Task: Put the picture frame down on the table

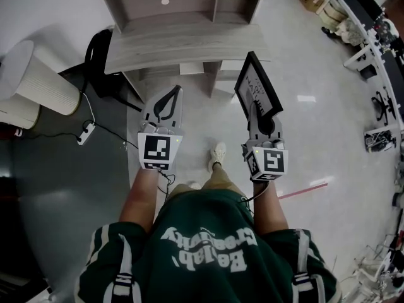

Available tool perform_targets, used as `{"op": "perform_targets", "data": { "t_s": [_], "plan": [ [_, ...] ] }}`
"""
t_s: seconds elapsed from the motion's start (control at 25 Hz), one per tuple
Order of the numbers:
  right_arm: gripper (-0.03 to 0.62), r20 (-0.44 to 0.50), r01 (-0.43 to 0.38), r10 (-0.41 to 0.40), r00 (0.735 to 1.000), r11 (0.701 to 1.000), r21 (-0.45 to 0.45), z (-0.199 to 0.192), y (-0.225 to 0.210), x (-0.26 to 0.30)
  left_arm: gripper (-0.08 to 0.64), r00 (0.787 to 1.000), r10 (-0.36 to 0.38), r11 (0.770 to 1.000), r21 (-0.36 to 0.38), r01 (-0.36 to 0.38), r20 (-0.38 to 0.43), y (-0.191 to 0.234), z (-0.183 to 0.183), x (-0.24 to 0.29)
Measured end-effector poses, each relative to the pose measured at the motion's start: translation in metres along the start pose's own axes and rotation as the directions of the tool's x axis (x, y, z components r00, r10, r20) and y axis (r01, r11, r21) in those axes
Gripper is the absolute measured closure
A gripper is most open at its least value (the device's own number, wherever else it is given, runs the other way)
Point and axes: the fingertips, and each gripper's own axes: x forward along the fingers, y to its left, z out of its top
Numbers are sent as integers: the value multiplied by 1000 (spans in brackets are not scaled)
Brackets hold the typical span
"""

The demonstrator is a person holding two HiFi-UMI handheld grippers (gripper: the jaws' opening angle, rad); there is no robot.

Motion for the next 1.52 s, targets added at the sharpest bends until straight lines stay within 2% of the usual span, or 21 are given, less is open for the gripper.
{"op": "perform_targets", "data": {
  "t_s": [0.24,0.64,0.88,1.2,1.52],
  "plan": [
    [554,2,-6,6,1000,1000,6,-8,-47,70,541,1000,7,1000,-3,-7,0,15,-7,83],
    [554,24,-64,65,998,998,-10,9,-178,227,541,999,43,999,-4,-43,16,24,11,284],
    [554,47,-95,96,994,995,-24,10,-230,320,541,997,68,998,-3,-68,42,44,8,386],
    [554,50,-83,83,995,996,10,-8,-262,409,541,998,42,999,17,-43,54,74,-5,475],
    [554,33,-37,37,999,999,7,-18,-282,521,541,998,-9,1000,2,9,60,134,-28,582]
  ]
}}
